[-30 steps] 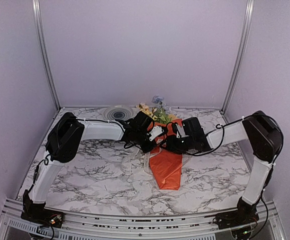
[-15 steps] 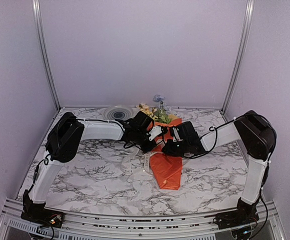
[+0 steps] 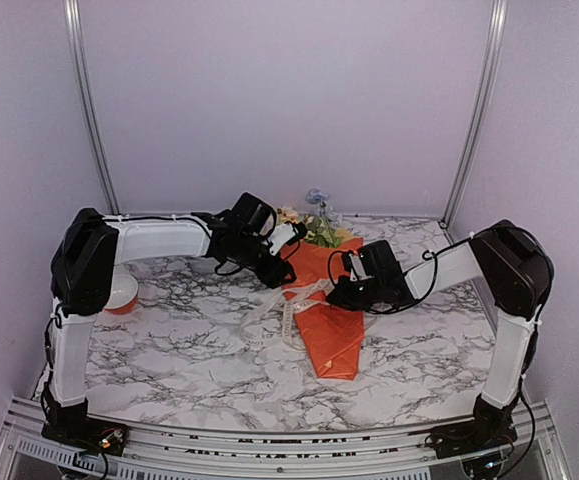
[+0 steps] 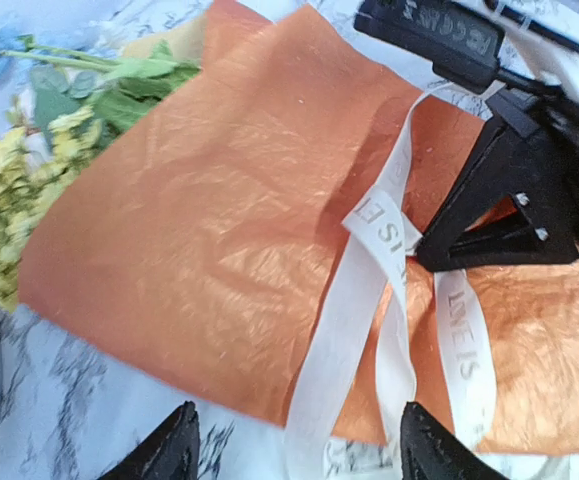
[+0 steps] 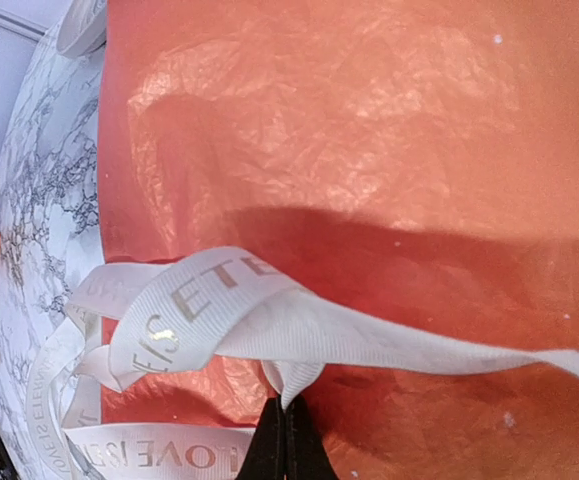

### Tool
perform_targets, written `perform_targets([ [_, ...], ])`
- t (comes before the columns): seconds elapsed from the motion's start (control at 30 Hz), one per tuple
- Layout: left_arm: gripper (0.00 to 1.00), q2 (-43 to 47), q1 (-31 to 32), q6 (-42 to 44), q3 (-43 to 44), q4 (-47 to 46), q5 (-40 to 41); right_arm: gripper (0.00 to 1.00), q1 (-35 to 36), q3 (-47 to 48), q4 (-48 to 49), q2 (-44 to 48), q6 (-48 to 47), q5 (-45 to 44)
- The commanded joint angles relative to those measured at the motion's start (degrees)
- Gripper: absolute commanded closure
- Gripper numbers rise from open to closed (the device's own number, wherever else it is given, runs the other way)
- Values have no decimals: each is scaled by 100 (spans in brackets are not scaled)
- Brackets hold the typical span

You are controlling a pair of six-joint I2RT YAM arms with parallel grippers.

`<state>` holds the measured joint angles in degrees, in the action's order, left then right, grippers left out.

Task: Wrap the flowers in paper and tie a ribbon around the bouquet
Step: Tie the ribbon around the folded bouquet.

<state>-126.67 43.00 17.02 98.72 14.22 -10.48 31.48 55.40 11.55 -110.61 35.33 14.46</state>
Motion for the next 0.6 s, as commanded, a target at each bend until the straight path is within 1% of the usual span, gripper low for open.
perform_targets([
  [0.0,31,1091,-205,-668,-766,576,-56,100,-125,-46,-69,-11,-98,221],
  [0.07,31,1322,-219,-982,-1204,812,159,100,-121,11,-104,-13,-124,246],
  [0.13,31,1470,-218,-1280,-1640,979,144,100,-125,83,-168,-14,-168,272],
  [0.27,27,1563,-219,-1529,-2330,1017,167,100,-125,185,-278,17,-271,306],
  [0.37,27,1372,-207,-1620,-2382,1065,-48,100,-125,238,-313,26,-322,312],
  [0.43,30,1225,-125,-1644,-2356,1102,48,100,-133,265,-349,37,-333,319],
  [0.47,34,1151,-85,-1619,-2315,1196,163,100,-136,280,-361,53,-339,337],
  [0.5,40,1072,-53,-1592,-2268,1316,282,100,-141,300,-389,83,-354,366],
  [0.57,66,985,-22,-1499,-2265,1457,363,100,-155,346,-524,170,-416,397],
])
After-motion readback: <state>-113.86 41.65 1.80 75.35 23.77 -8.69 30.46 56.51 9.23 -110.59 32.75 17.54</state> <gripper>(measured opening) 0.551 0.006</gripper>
